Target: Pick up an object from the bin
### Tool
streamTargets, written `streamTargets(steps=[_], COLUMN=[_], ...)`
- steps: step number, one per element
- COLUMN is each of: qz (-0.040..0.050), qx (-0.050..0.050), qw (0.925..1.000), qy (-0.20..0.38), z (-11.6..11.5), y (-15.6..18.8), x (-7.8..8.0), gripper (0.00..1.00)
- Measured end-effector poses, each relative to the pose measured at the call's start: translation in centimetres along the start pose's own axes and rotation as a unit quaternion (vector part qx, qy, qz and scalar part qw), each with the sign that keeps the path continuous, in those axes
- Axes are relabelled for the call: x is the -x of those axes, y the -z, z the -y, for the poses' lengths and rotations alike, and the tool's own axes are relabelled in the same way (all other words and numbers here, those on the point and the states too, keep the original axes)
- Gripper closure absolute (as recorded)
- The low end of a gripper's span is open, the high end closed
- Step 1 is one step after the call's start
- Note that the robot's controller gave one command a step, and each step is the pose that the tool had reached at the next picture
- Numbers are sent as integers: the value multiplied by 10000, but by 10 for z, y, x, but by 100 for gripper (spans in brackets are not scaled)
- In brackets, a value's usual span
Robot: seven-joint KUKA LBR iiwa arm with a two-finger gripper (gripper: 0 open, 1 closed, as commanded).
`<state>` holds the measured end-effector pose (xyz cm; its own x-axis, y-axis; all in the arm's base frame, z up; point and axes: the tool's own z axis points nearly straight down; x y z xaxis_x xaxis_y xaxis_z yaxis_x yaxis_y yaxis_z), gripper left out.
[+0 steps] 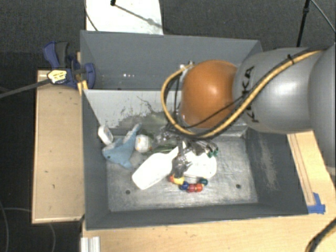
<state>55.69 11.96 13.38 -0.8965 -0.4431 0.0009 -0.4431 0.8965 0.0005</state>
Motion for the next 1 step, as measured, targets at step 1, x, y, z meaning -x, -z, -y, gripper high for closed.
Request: streamTargets(steps=[1], qz=[25], qx=[-5], qw=[9941], qy=[1087], z=[3], y=[12], x=[7], gripper=[0])
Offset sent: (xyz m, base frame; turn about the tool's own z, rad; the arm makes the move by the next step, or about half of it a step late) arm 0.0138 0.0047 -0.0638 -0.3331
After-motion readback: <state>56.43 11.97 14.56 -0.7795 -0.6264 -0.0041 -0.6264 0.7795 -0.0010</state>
